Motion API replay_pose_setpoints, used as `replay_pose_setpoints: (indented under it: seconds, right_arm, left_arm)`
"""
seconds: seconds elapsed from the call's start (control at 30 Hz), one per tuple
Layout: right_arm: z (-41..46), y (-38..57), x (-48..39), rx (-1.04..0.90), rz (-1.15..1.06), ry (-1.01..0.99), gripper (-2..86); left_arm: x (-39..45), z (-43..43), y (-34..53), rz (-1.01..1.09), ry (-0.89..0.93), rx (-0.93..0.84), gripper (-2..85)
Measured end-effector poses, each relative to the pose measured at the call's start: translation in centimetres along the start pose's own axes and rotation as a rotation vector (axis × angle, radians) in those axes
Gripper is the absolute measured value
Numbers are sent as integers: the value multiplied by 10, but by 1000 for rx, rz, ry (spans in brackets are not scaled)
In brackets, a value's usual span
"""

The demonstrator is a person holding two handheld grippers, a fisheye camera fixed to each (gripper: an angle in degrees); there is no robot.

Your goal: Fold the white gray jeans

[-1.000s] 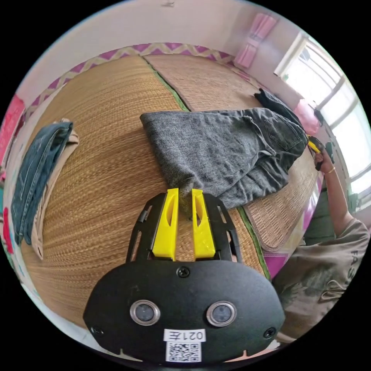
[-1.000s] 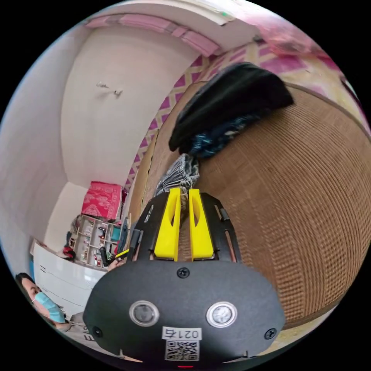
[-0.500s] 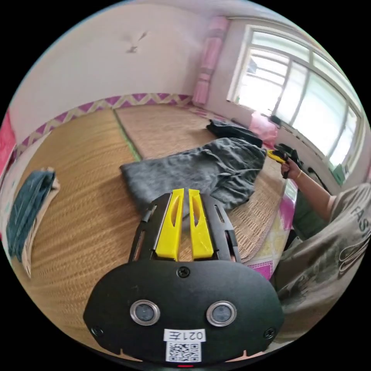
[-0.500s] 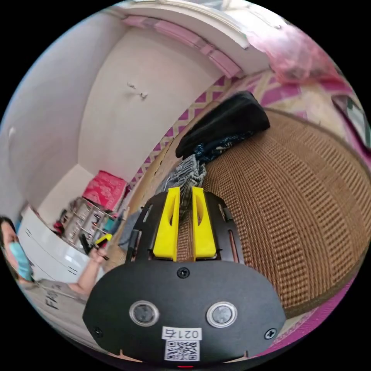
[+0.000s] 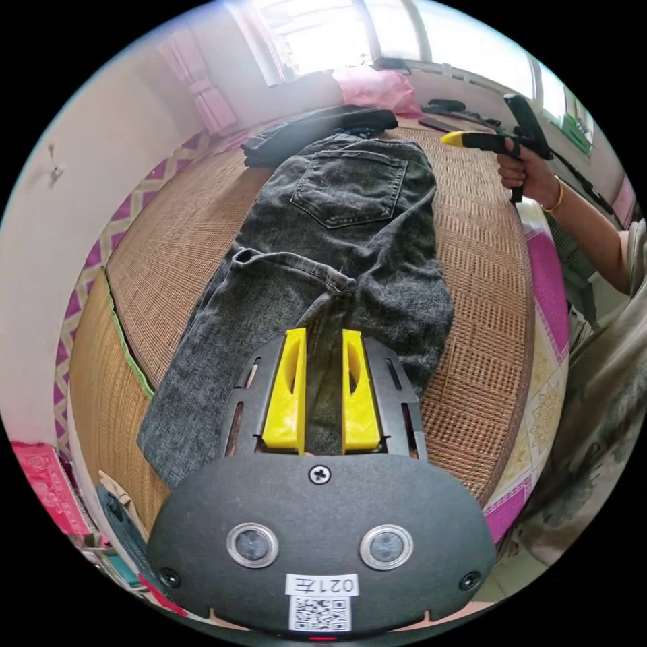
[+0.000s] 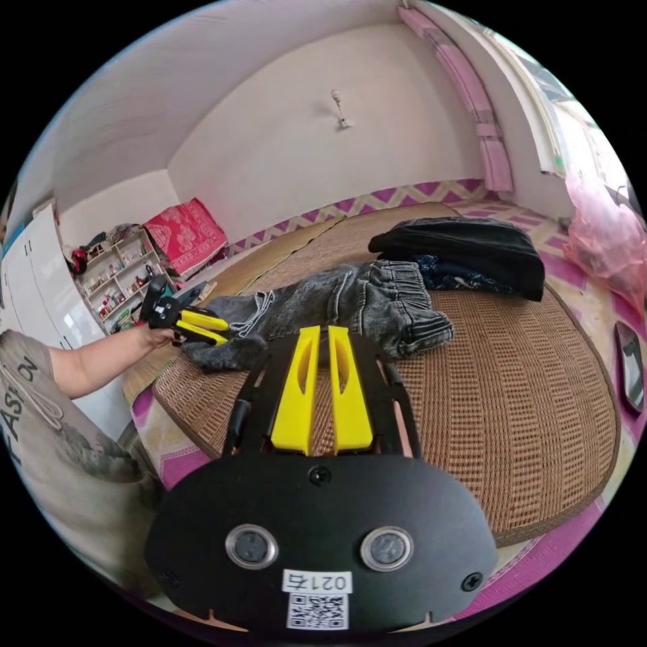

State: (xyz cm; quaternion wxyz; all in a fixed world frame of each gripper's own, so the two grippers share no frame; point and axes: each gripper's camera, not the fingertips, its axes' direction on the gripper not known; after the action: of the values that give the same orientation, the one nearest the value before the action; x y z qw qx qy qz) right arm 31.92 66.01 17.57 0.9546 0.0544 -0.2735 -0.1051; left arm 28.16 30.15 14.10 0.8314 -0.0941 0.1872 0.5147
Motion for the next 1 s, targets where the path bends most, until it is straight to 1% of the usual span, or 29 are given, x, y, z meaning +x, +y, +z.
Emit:
replay_pose_setpoints:
  seconds: [0.1, 0.17, 0.2, 0.27, 0.33, 0.37, 0.43, 0.47, 0.53, 0.57, 0.63, 0.67, 0.7, 0.73, 0.77, 0.8, 0.83, 0.87, 0.93, 0.97, 1.0]
  right_arm:
    - [6, 1, -8, -11, -13, 0, 10]
    - [8, 0, -12, -11, -13, 0, 9]
    - [8, 0, -13, -10, -11, 1, 9]
    - [7, -3, -16, -5, -5, 6, 7]
    - [8, -7, -20, -11, -11, 15, 6]
    - [10, -11, -23, -21, -18, 24, 5]
    - [13, -18, -29, -42, -33, 38, 4]
    - [15, -24, -32, -57, -40, 47, 3]
    - [17, -33, -35, -76, -43, 57, 1]
    - [17, -39, -36, -83, -41, 62, 0]
    - [16, -48, -36, -90, -35, 68, -2]
    - [16, -55, -36, -94, -30, 75, -3]
    - [15, -59, -36, -97, -28, 78, -3]
    - [15, -67, -36, -105, -24, 87, -3]
    - [16, -76, -36, -115, -20, 99, -4]
    - [16, -80, -36, -122, -19, 105, -4]
    - [18, -90, -37, -139, -19, 116, -4]
    - [20, -100, -38, -159, -23, 127, -4]
    - [25, -116, -39, -195, -31, 146, -4]
    - [29, -127, -41, -221, -42, 159, -4]
    - [30, -133, -42, -234, -50, 165, -4]
  left_arm:
    - [15, 12, 13, 67, -25, -8, 63]
    - [19, 19, 27, 52, -30, 7, 32]
    - [15, 21, 40, 2, 17, 52, 7]
    - [6, 16, 69, -102, 42, 137, -3]
    - [-14, -10, 123, -276, 91, 312, -7]
    - [-17, -19, 140, -312, 87, 353, -8]
    - [-31, -58, 216, -445, 45, 489, -9]
    - [-34, -68, 239, -479, 37, 521, -9]
    - [-44, -105, 339, -629, -36, 627, -9]
    - [-46, -112, 367, -669, -52, 648, -9]
    - [-49, -136, 485, -850, -148, 709, -9]
    - [-47, -140, 515, -895, -172, 717, -9]
    - [-43, -144, 571, -972, -215, 715, -9]
    - [-38, -141, 624, -1046, -252, 688, -9]
    - [-35, -136, 649, -1082, -267, 662, -9]
    - [-30, -119, 694, -1147, -260, 592, -9]
    - [-27, -88, 734, -1210, -191, 530, -10]
    - [-25, -69, 753, -1250, -143, 497, -10]
    - [-14, 10, 811, -1445, 80, 377, -10]
    - [-12, 21, 825, -1494, 159, 411, -10]
    - [-1, 29, 846, -1532, 211, 556, -10]
